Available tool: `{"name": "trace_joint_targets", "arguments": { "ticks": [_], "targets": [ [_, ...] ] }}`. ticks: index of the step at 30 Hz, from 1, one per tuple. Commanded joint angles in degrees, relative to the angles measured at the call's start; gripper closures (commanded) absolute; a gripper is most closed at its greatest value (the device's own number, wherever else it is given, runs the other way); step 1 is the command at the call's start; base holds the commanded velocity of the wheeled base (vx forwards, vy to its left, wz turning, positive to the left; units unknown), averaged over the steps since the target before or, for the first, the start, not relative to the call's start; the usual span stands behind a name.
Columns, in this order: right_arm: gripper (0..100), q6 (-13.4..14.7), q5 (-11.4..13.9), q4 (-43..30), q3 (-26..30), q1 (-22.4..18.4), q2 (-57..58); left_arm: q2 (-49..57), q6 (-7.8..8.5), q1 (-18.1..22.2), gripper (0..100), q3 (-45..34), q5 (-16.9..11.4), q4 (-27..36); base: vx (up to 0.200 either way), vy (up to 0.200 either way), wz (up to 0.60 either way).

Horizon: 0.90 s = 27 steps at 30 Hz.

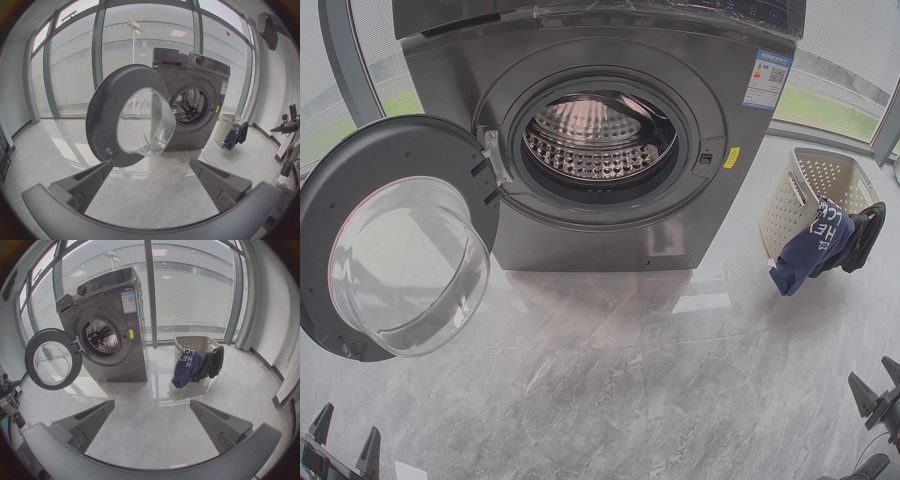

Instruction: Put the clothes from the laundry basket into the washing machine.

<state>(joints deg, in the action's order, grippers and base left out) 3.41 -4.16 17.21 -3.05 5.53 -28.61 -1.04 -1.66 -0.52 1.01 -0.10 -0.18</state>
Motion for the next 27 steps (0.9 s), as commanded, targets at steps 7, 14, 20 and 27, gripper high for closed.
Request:
{"name": "trace_joint_targets", "arguments": {
  "ticks": [7,14,20,27],
  "targets": [
    [0,-0.8,0.0,-16.4,3.0,-6.1,26.7,0.9,-0.1,0.0,0,-1.0,0.0,0.0,0.0,0.0,0.0],
    [0,-3.9,4.3,-17.2,3.0,-5.7,28.2,0.9,0.16,0.0,0,-1.0,0.0,0.0,0.0,0.0,0.0],
    [0,-3.9,4.3,-17.2,3.0,-5.6,28.2,0.9,-0.01,0.0,0,-1.0,0.0,0.0,0.0,-0.2,0.0],
    [0,-3.9,4.3,-17.2,3.0,-5.6,28.2,0.9,-0.01,0.0,0,-1.0,0.0,0.0,0.0,-0.2,0.0]
  ]
}}
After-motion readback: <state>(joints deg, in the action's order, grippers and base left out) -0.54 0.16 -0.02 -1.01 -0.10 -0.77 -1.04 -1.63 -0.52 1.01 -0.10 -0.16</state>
